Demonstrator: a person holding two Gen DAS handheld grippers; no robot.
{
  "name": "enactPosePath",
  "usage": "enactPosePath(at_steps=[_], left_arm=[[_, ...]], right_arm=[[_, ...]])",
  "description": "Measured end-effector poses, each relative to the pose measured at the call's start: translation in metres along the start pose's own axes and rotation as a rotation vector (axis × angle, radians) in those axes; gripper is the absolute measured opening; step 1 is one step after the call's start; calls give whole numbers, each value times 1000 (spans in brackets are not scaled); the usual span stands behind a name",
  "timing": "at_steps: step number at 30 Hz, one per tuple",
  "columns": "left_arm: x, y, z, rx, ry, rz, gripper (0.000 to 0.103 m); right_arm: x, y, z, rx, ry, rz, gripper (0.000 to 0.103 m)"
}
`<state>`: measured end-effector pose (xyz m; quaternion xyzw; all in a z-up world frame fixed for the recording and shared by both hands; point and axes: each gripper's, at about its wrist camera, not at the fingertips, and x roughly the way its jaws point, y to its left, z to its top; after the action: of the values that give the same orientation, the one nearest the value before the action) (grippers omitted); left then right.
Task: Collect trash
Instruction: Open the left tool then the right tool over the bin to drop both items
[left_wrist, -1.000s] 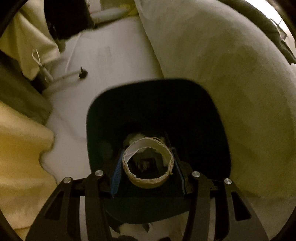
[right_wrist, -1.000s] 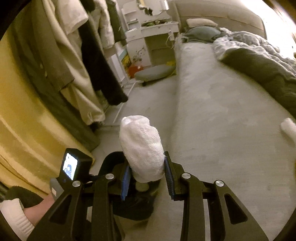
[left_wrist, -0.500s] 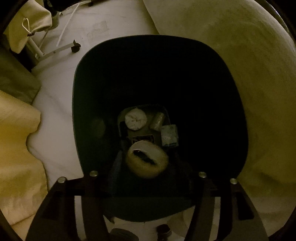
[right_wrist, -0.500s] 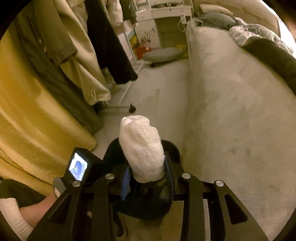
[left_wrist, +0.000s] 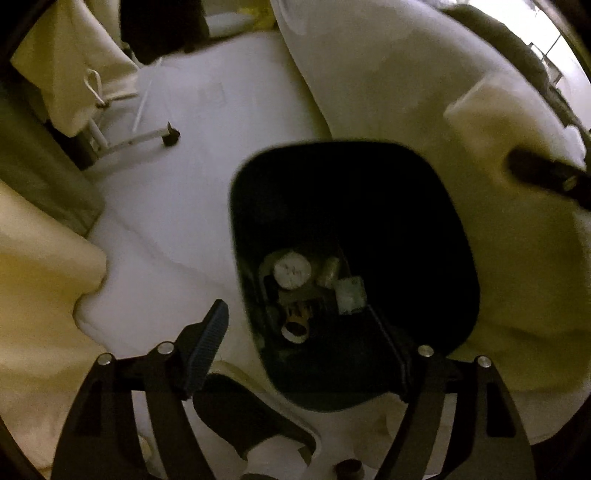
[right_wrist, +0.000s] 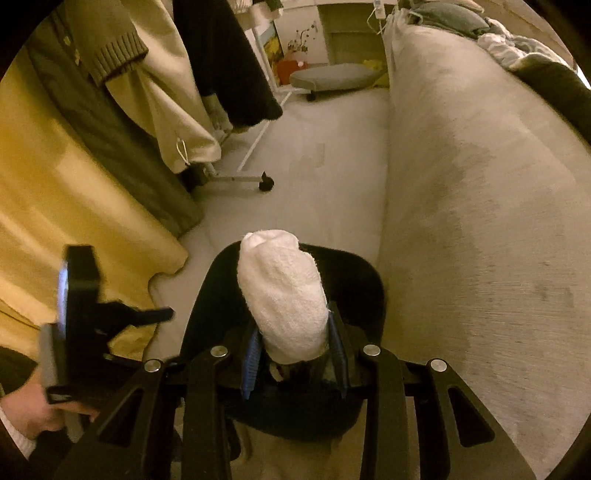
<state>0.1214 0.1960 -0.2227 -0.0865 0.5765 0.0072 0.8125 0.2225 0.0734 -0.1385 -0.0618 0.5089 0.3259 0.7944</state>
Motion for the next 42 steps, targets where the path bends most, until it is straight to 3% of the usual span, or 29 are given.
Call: enactPosePath(at_steps=[9, 17, 37, 40, 41, 42], left_arm=[[-59, 14, 8, 0, -168, -25, 78], [-97, 20, 17, -19, -281, -2, 73], [-158, -6, 33, 57, -403, 42, 68], [-169, -8, 36, 51, -421, 26, 62], [-170, -8, 37, 52, -424, 24, 61], [-172, -9, 37, 50, -425, 20, 60]], right_arm=[[36, 15, -1, -32, 71, -9, 34], [64, 24, -10, -62, 143, -30, 34], [117, 25, -42, -121, 328, -116, 34], [119, 24, -47, -132, 344, -136, 37], [119, 24, -47, -132, 346, -139, 42], [119, 23, -47, -131, 346, -141, 55]])
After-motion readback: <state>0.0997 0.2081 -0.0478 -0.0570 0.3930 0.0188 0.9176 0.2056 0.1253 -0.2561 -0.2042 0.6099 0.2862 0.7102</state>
